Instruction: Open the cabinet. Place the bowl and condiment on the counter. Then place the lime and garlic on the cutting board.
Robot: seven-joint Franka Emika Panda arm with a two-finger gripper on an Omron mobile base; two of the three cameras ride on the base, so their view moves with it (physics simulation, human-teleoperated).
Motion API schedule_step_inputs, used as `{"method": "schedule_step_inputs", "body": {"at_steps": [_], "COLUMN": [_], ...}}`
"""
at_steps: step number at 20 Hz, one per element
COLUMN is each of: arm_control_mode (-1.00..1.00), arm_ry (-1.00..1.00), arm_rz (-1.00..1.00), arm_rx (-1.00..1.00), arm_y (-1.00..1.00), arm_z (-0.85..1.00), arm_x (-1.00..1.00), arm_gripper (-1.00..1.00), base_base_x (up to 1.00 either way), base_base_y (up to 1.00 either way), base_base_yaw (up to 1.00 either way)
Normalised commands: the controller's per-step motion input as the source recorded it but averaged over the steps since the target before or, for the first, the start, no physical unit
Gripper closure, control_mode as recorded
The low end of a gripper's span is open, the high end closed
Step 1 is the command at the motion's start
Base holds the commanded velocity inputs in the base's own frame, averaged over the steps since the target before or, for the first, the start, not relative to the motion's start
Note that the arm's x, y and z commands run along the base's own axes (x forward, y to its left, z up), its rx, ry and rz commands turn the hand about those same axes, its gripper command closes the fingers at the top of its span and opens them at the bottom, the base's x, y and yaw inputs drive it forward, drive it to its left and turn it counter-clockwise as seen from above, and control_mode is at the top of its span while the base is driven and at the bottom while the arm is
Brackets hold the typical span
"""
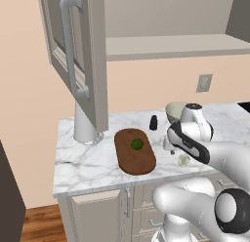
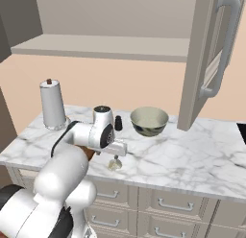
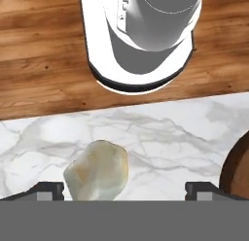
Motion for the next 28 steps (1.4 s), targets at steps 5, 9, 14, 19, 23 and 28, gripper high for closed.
{"method": "schedule_step_inputs", "body": {"at_steps": [5, 9, 14, 19, 23, 28], "arm_control_mode": [-1.00, -1.00, -1.00, -1.00, -1.00, -1.00], "arm_ry": [0.09, 0.03, 0.00, 0.00, 0.00, -0.02], "arm_rz": [0.00, 0.00, 0.00, 0.00, 0.00, 0.00], "arm_rx": [-0.02, 0.00, 0.00, 0.00, 0.00, 0.00], "arm_y": [-0.25, -0.37, -0.15, 0.00, 0.00, 0.00], "arm_z": [-0.38, -0.38, -0.29, -0.18, -0.16, 0.04], "arm_x": [0.00, 0.00, 0.00, 0.04, 0.00, -0.06], "arm_gripper": [-1.00, -1.00, -1.00, -1.00, 1.00, 1.00], "base_base_x": [0.00, 0.00, 0.00, 0.00, 0.00, 0.00], "base_base_y": [0.00, 0.00, 0.00, 0.00, 0.00, 0.00], "base_base_yaw": [0.00, 0.00, 0.00, 0.00, 0.00, 0.00]}}
